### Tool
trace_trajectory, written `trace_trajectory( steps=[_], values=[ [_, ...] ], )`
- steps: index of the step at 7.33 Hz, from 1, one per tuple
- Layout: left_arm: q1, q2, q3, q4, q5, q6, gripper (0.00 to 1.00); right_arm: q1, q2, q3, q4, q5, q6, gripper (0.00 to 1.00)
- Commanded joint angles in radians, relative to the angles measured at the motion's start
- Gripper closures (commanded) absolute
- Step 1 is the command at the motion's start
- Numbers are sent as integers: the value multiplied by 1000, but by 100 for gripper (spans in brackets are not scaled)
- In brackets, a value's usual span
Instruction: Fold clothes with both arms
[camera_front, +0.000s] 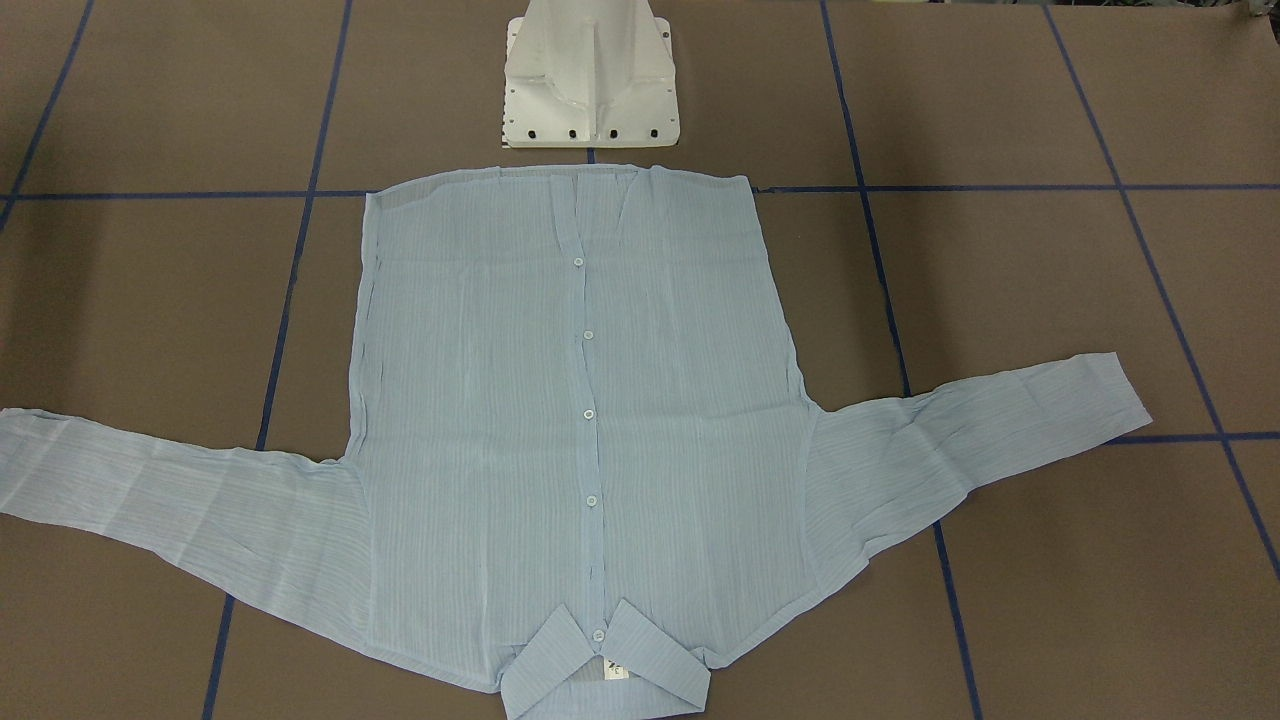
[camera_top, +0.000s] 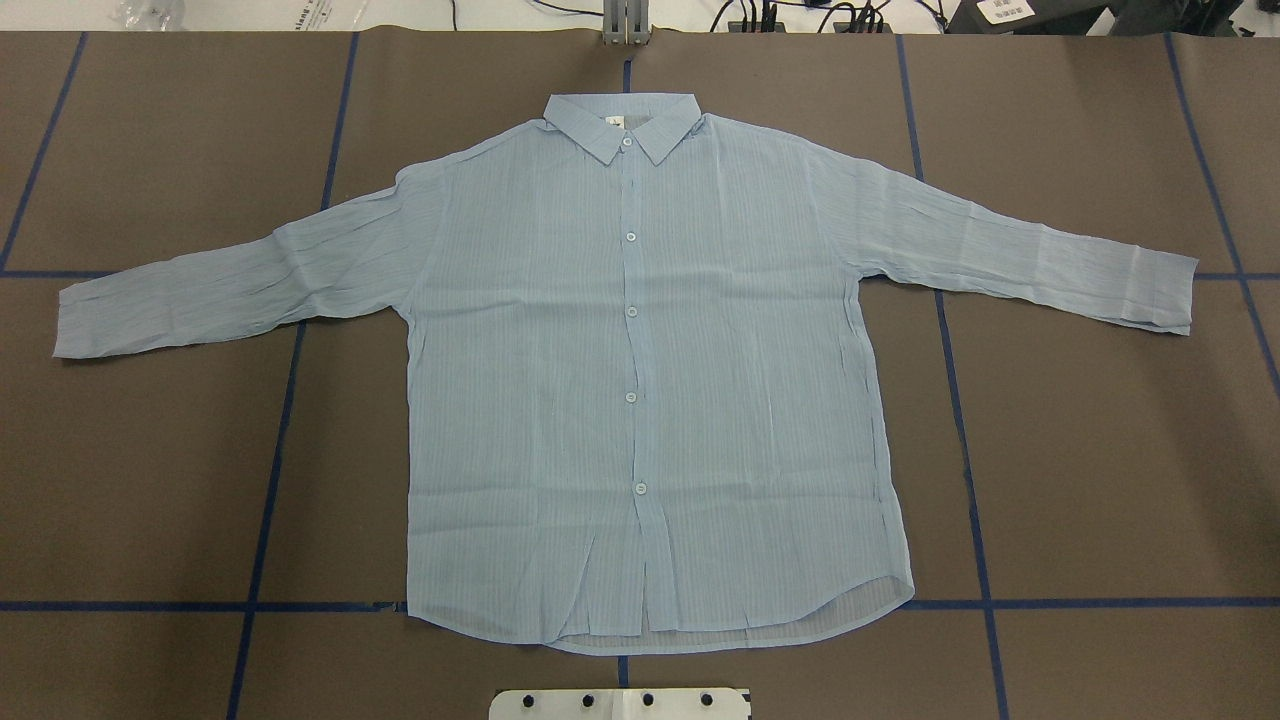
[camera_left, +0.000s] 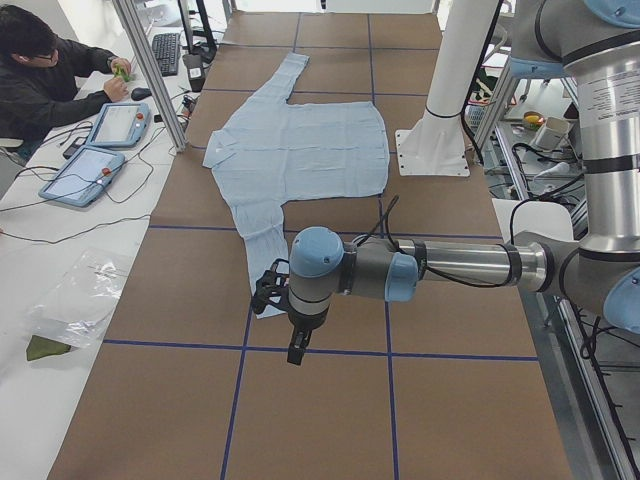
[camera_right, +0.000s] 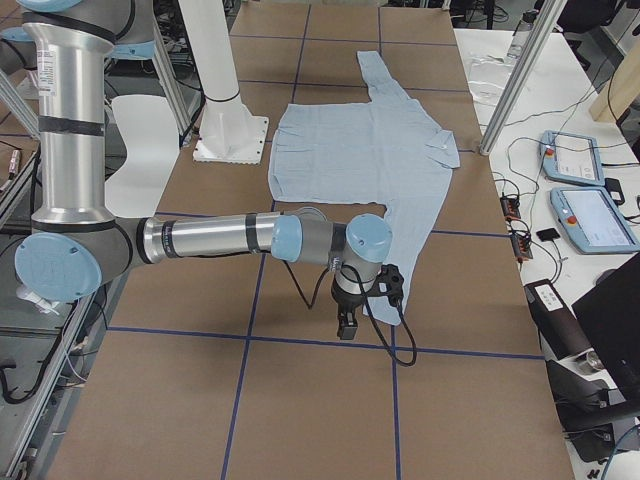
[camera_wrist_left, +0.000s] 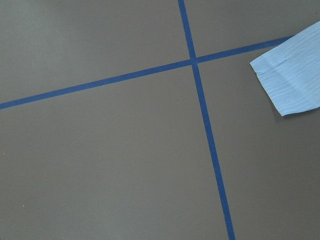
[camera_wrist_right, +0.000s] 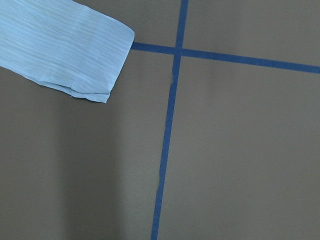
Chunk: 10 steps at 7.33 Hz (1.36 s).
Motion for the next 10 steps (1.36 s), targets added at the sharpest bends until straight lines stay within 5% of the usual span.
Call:
trace_trajectory(
  steps=[1, 5, 7, 10],
  values=[
    [-3, 6, 15, -123, 3, -1, 0, 0, 43, 22, 0, -2, -6, 0],
    [-34, -12, 41, -251, 3, -22, 0, 0, 60, 27, 174, -5, 0, 0],
    [-52, -116, 88, -487, 5, -40, 0, 0, 72, 11, 314, -7, 8, 0],
    [-51, -179, 177, -501, -8, -34, 0, -3, 87, -51, 483, 60, 278, 0]
  ],
)
